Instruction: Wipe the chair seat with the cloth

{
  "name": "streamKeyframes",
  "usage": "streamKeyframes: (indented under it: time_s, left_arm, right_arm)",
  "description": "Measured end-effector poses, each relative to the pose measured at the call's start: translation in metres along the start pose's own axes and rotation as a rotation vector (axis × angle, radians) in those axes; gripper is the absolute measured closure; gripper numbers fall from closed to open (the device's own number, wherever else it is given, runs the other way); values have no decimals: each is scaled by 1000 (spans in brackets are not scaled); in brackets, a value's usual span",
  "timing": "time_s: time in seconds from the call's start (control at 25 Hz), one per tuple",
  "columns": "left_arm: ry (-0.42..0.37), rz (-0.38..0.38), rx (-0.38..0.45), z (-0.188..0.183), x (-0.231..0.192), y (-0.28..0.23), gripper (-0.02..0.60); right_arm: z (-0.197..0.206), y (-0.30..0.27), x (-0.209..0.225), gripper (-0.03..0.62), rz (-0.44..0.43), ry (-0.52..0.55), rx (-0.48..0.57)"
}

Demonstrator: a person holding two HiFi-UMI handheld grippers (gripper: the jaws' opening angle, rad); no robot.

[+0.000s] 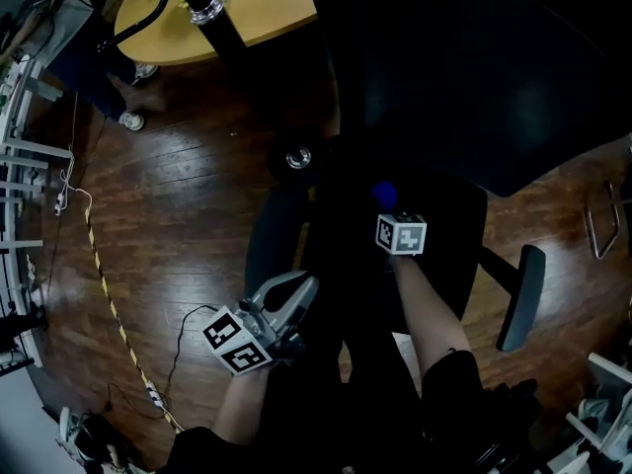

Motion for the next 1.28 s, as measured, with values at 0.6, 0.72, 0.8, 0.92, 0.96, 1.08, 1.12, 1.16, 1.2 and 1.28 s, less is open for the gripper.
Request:
streamKeyframes:
  time_s: [0.6,0.72,0.8,0.92,0.96,1.08,1.12,1.16,1.2,1.28]
  left_arm:
    - [19,-12,12,4,-10,27,580]
    - [11,7,-17,9,-4,17,580]
    - [5,24,-37,11,3,9,580]
    - [-6,49,-64,10,6,-3,580]
    - [-9,57,-72,10,6,-8,580]
    - [-14,80,-100,13,7,-25,580]
    - [-17,86,-109,14,9,-30,580]
    - [-18,92,-116,15,12,-35,580]
    - [-18,98,-122,16,16,-40,580]
    - [-14,117,-131,18,24,-48,580]
  right_arm:
    - [38,-43,-55,557,-97,38,-63]
    - [53,-18,-17,557,-24,7,-68]
    - [59,10,10,557,33,-20,-57]
    - [62,54,48,557,135,-67,-32]
    - [65,69,63,557,168,-83,-29]
    - [77,115,103,557,264,-121,-20]
    - [81,132,115,557,294,-135,-15]
    - [84,148,125,557,323,-148,-10]
    - [86,163,134,557,350,-156,-5]
    - [87,188,147,557,394,-149,5]
Point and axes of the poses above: the fingertips, and each gripper's own axes: y backward along the fingers, x to its right, z out of its underside, the point moved 7 cm from there along y, backward along the fingers, and after that the axes turned 9 degrees about -z, right-handed, at the moved point
